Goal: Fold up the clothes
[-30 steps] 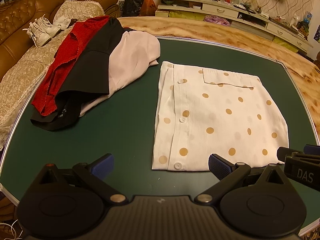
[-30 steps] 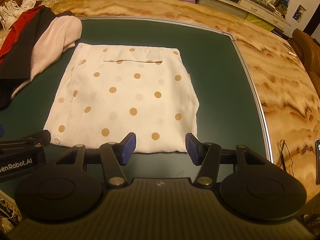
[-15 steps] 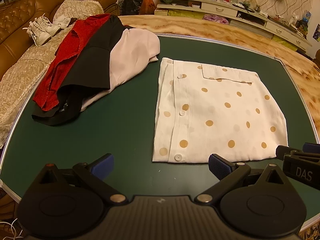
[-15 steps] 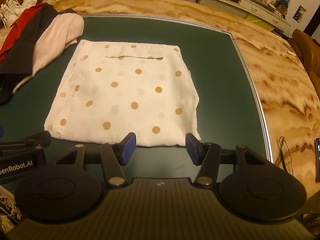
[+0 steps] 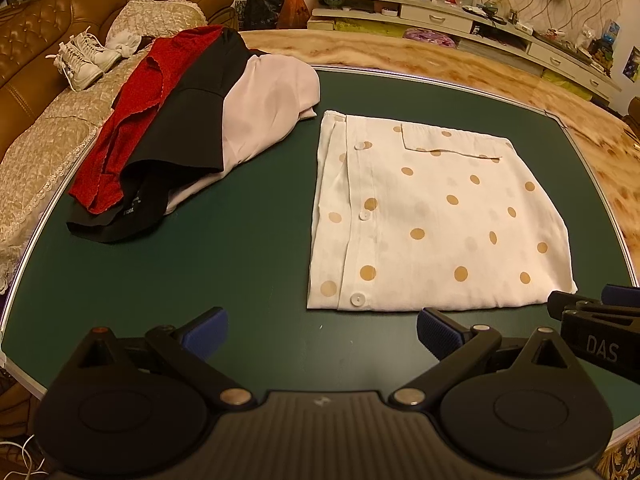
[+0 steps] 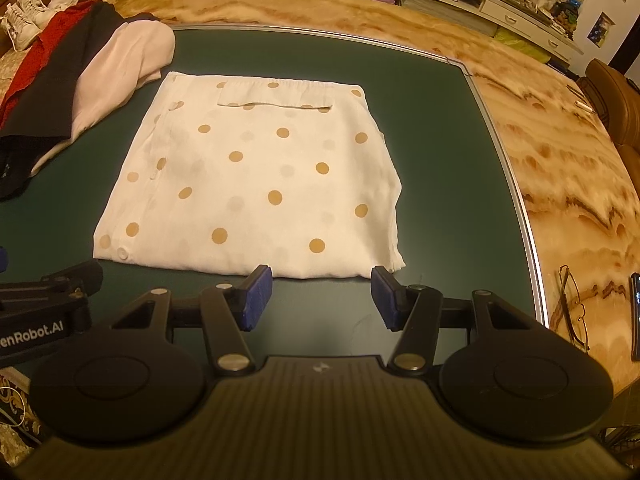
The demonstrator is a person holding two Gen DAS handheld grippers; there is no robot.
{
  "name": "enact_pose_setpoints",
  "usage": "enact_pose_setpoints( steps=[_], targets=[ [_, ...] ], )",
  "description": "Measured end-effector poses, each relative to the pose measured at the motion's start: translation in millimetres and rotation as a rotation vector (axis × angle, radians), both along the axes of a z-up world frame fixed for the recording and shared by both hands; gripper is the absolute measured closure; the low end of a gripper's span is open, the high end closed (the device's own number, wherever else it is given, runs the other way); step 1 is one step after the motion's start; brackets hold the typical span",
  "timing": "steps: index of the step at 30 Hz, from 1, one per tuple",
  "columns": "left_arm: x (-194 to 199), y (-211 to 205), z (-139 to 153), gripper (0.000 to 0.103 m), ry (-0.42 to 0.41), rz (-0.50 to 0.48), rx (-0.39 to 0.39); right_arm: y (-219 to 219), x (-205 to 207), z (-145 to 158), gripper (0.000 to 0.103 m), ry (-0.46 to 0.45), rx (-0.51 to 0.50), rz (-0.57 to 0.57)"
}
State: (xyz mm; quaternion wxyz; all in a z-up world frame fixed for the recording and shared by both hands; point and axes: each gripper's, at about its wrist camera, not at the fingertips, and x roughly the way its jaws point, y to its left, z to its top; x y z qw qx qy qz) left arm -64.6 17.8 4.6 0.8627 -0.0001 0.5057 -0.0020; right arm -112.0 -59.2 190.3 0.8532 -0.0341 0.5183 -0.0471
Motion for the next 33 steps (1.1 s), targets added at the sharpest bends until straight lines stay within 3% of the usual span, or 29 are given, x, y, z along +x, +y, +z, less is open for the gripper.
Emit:
enact_pose_setpoints(
  steps=[33],
  targets=[
    [-25.2, 0.1, 0.3, 0.000, -0.004, -0.016, 0.020, 8.0, -27.4, -5.8, 0.041, -0.006, 0.019, 0.032]
  ],
)
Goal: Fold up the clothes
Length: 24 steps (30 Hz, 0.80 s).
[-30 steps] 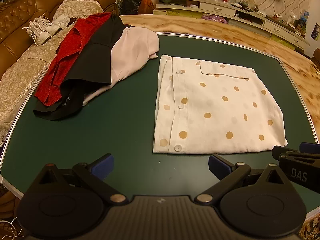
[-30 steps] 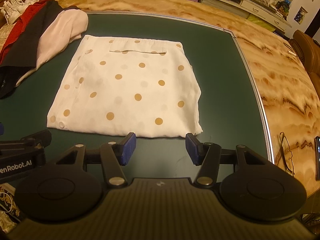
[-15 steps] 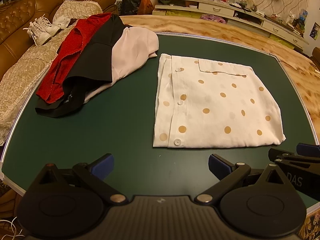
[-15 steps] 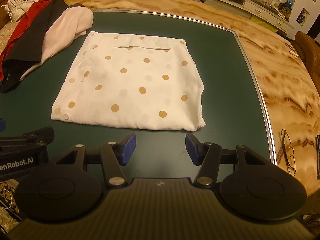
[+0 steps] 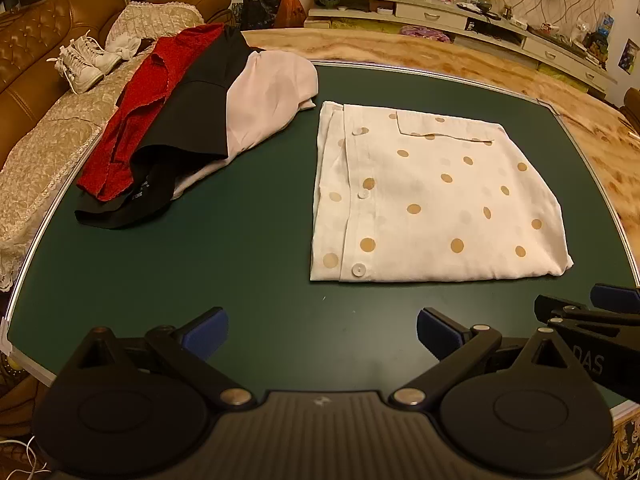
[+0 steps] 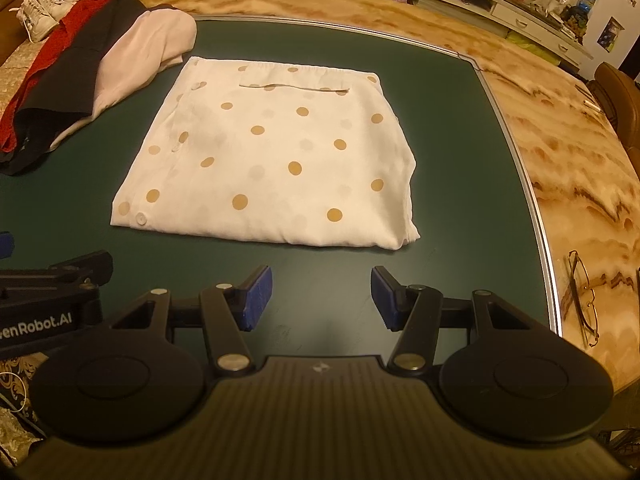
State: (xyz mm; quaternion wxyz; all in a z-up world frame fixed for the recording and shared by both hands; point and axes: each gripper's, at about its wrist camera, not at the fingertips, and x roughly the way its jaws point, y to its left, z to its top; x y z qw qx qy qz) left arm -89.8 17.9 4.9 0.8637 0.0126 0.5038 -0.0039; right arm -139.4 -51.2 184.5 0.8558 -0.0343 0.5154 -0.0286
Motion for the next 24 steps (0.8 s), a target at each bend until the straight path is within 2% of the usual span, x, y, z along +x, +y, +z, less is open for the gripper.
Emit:
enact_pose_setpoints(
  steps=[24],
  targets=[
    [-11.8, -2.5, -6.7, 0.000, 0.012, -0.016, -0.003, 1.2, -10.5, -3.3, 0.041, -0.006, 0.013, -0.001]
  ],
)
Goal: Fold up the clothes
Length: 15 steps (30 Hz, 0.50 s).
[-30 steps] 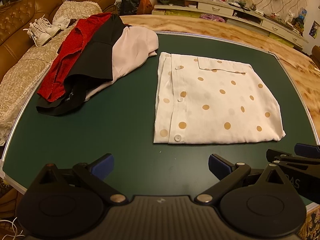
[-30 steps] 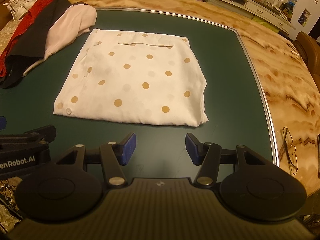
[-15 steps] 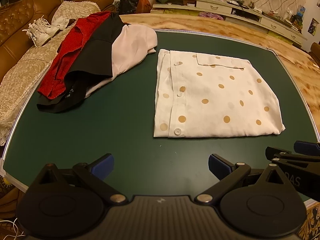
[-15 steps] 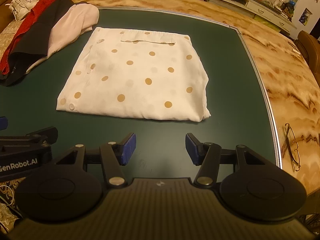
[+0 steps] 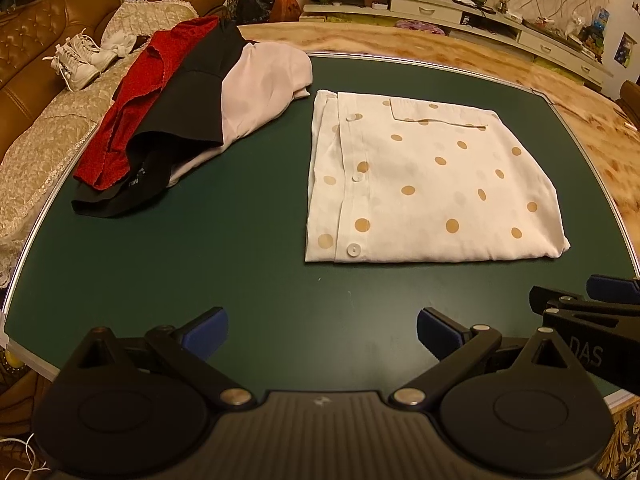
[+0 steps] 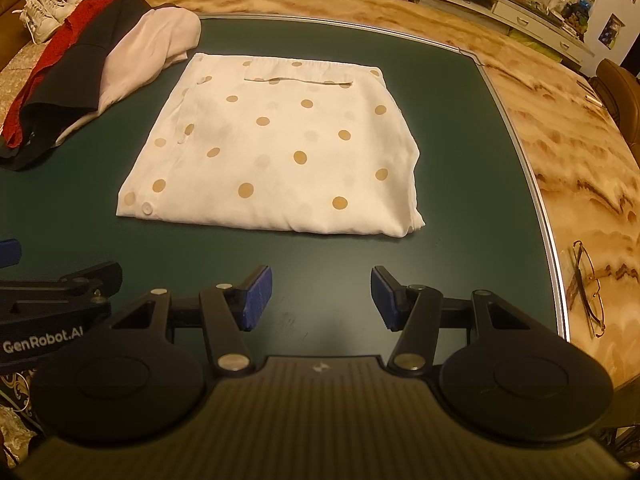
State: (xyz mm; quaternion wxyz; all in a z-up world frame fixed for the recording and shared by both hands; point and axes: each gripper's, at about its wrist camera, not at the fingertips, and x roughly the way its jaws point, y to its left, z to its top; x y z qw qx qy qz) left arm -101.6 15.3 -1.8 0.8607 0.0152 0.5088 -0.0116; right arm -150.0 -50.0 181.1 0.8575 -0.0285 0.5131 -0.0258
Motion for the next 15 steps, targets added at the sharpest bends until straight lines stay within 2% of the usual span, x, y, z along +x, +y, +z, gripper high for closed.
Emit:
enact_pose_setpoints(
  steps=[15],
  targets=[
    [-7.2, 0.4, -6.0, 0.000, 0.004, -0.002, 0.005, 0.4, -7.9, -2.7, 0.041, -0.017, 0.011, 0.005]
  ],
)
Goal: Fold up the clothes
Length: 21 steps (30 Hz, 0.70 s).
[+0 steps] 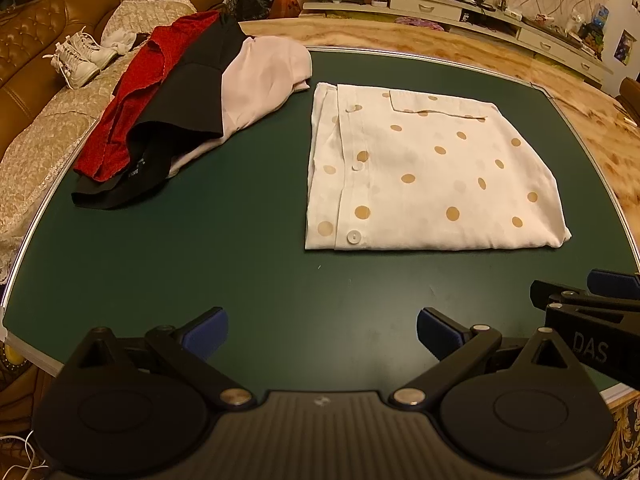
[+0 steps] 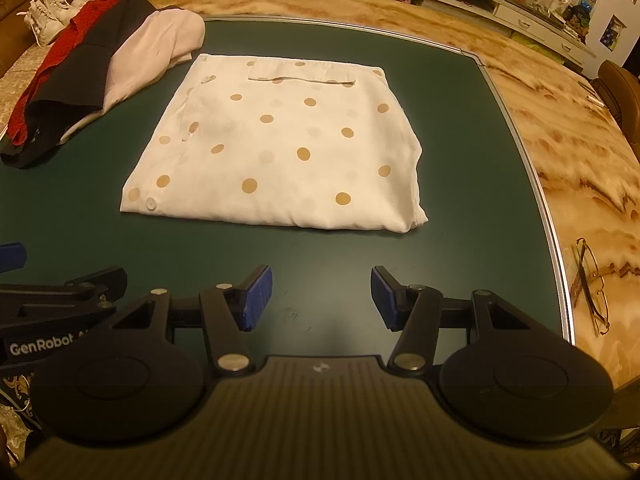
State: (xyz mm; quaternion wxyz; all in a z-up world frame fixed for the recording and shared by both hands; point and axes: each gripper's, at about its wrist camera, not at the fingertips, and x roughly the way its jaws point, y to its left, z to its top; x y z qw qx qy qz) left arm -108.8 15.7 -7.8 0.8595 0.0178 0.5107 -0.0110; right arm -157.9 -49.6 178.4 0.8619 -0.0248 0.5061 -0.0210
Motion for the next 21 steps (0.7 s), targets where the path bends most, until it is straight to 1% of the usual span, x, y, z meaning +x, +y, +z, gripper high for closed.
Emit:
enact_pose_setpoints(
  steps=[10, 21],
  targets=[
    [-3.3, 0.2, -2.2, 0.000, -0.004, -0.002, 0.005, 0.8, -5.8, -2.8, 0.041, -0.013, -0.001, 0.007],
    [-7.6, -0.8, -3.3, 0.000, -0.018, -0.001, 0.014, 0.1, -10.9, -2.1, 0.041, -0.030, 0.021, 0.009]
  ],
)
